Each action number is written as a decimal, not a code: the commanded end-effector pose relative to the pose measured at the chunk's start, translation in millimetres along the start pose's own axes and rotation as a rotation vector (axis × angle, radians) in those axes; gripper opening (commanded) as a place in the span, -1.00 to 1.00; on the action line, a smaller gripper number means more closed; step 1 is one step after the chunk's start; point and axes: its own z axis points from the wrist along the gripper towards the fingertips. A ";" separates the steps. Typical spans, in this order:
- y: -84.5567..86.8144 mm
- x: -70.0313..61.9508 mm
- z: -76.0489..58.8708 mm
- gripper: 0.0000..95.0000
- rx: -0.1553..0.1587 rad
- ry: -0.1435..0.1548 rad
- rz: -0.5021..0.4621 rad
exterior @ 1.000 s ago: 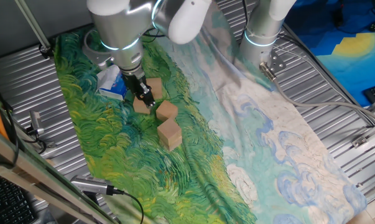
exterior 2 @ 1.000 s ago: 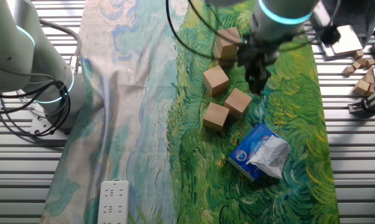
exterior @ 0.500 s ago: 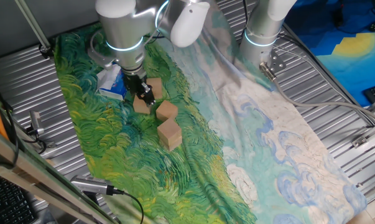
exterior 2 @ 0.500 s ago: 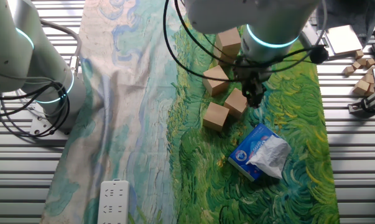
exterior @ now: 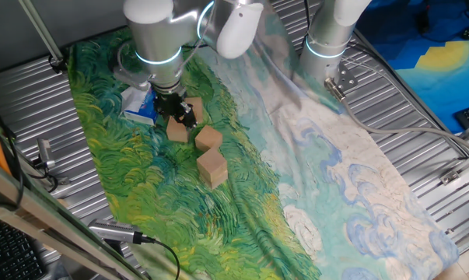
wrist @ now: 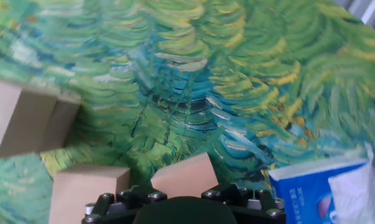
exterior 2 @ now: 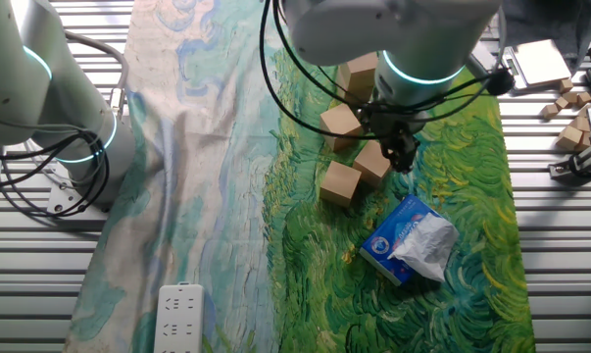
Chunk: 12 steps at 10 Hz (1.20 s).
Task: Stack the blocks in a vertical line of five
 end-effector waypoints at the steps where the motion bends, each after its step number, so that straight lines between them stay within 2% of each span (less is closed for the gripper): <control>1: 2.9 3.7 2.2 0.60 0.004 -0.013 -0.059; 8: 13.9 8.6 13.4 0.60 0.030 -0.009 -0.069; 9: 14.0 8.3 13.8 0.20 0.037 -0.007 -0.080; 12: 11.7 8.0 11.0 0.20 0.047 -0.003 -0.079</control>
